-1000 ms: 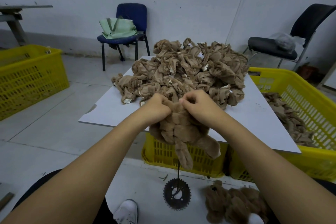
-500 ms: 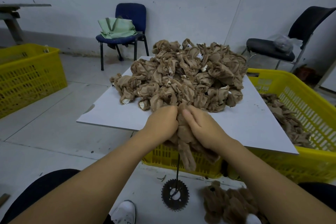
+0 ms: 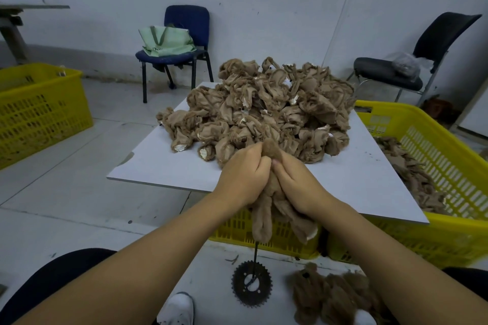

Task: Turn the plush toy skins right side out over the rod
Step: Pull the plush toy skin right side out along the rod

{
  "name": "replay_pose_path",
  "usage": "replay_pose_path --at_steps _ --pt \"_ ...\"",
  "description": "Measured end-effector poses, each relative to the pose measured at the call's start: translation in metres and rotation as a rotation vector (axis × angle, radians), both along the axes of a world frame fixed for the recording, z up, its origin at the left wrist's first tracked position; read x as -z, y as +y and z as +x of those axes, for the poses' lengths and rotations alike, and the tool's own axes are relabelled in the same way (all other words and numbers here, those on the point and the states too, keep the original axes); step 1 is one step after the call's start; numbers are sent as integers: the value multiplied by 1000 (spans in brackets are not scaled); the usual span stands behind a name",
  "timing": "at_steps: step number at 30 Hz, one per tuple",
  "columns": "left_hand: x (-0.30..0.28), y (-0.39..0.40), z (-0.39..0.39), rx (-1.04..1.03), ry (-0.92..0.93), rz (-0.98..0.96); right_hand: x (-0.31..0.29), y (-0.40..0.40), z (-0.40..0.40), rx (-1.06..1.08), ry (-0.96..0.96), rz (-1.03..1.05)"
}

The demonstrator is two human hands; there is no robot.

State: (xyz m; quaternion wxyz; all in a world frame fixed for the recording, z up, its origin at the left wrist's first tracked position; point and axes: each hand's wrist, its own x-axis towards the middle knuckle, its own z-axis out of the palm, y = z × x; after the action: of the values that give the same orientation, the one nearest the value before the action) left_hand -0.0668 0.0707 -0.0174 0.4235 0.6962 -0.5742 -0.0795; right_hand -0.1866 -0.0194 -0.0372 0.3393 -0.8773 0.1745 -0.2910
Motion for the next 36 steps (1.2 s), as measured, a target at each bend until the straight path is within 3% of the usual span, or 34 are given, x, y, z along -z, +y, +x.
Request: replay_pose_path --at_steps 5,9,13,17,20,23,29,36 --pt "-4 -5 3 -45 34 101 -9 -4 6 14 65 98" --pt "11 -8 7 -94 -32 243 1 -4 5 8 220 29" --pt "14 -8 8 -100 -81 280 5 -3 3 30 255 13" --pt "11 -3 0 -165 -301 134 -1 3 -3 76 239 -268" --pt "0 -4 -5 -189 -300 -16 -10 11 0 131 78 -349" --pt "-8 -9 -2 -210 -325 -36 -17 12 5 181 56 -415" --pt "4 -13 4 -133 -350 196 7 18 11 246 170 -331" --pt "15 -7 -3 -172 -320 165 6 20 4 175 164 -225"
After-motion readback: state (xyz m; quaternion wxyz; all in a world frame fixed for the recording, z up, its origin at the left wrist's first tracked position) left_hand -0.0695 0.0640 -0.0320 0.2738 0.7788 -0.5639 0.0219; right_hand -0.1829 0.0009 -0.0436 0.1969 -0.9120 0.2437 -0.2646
